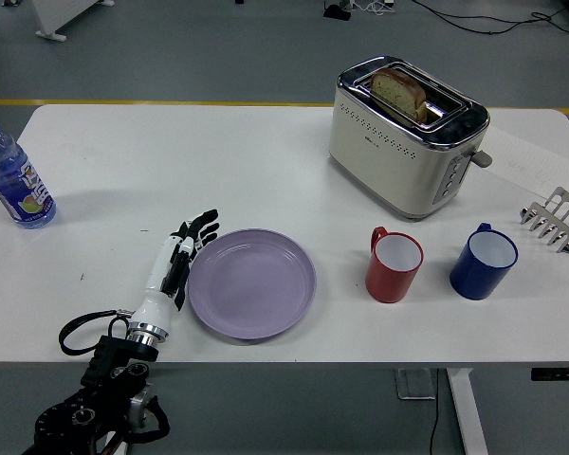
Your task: Push plate across desktop
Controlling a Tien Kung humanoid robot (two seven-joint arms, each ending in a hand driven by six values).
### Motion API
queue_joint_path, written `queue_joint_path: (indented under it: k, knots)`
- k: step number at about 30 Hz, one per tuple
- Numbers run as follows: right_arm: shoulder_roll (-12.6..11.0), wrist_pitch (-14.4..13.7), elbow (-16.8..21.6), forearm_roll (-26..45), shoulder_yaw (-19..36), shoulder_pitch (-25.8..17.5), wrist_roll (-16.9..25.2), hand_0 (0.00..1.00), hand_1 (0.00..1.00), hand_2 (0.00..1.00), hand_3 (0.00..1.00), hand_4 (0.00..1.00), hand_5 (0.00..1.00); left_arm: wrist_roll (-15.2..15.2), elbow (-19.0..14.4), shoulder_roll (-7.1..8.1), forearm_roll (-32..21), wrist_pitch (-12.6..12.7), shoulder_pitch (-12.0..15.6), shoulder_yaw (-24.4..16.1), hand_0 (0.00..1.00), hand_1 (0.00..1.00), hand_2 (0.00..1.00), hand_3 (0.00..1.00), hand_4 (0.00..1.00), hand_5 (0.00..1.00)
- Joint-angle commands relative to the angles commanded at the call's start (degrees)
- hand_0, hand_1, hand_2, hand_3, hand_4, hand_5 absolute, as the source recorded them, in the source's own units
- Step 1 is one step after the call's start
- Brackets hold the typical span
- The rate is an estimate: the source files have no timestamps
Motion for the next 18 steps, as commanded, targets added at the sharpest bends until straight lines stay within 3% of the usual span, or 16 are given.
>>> queue_joint_path:
  k: [10,18]
  knots:
    - [0.0,0.0,0.0,-0.5,0.2,0.2,-0.1,0.543,0.55,0.668,0.686,0.532,0.58,0.0,0.1,0.0,-1.9,0.0,-1.4,5.7,0.818,0.842,0.873,0.803,0.538,0.998]
    - [0.0,0.0,0.0,-0.6,0.2,0.2,0.0,0.543,0.55,0.665,0.685,0.535,0.579,0.0,-0.3,0.0,-1.9,0.2,-1.9,5.6,0.817,0.842,0.874,0.804,0.541,0.998]
